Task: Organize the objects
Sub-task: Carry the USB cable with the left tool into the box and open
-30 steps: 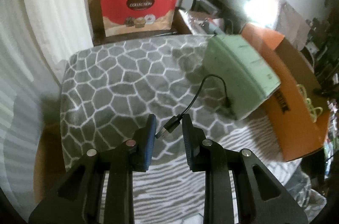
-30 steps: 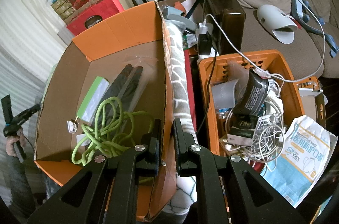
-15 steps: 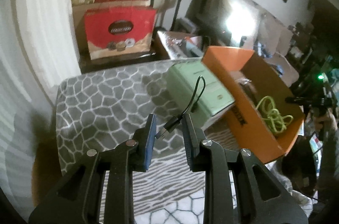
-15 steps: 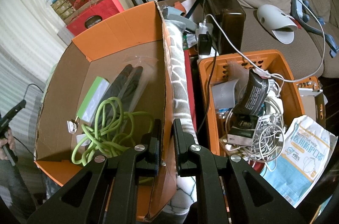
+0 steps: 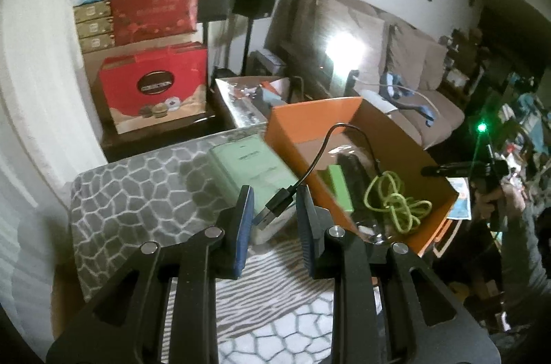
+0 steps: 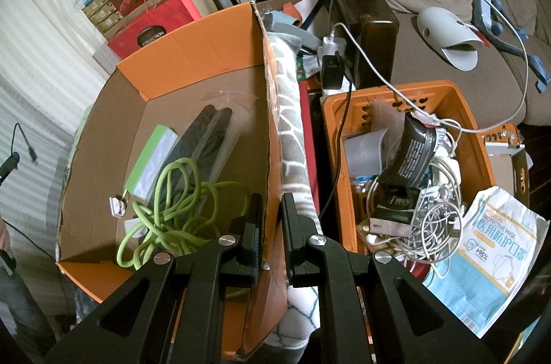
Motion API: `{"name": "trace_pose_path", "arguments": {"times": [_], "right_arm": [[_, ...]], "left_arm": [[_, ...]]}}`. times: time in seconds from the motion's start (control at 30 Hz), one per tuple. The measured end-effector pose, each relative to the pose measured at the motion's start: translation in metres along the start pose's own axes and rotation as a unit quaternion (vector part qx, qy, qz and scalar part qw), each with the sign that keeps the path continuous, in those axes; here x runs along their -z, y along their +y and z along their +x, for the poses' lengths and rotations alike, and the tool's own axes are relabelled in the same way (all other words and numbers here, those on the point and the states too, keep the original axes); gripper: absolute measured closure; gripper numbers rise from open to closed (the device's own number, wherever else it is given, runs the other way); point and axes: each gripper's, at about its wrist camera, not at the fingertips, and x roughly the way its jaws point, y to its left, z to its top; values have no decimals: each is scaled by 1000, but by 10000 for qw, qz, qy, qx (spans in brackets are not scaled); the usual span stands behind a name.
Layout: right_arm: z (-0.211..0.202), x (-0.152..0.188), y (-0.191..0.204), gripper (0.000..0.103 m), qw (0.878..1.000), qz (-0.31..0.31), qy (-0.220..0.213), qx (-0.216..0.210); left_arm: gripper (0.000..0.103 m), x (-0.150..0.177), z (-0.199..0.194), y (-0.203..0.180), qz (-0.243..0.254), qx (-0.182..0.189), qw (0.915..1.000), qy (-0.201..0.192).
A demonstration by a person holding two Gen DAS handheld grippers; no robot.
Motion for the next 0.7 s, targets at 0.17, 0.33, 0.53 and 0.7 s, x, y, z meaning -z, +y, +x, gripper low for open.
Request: {"name": "trace_pose_path", "arguments": {"times": [0.17,0.33,0.53,0.7], "right_arm": [[1,-1,1,94,10000,4,3,-3],[1,-1,2,94,10000,5,2,-2],[1,-1,2,94,10000,1,4,4],[0,-1,1,94,10000,4,2,2]], "left_arm": [[80,-3,20,-24,70,88,9999,99],[80,-6,46,-49,138,183,9995,204],[80,-13,77,-69,131,170,9992,340],[80,-16,100,-83,135,122,9987,476]]}}
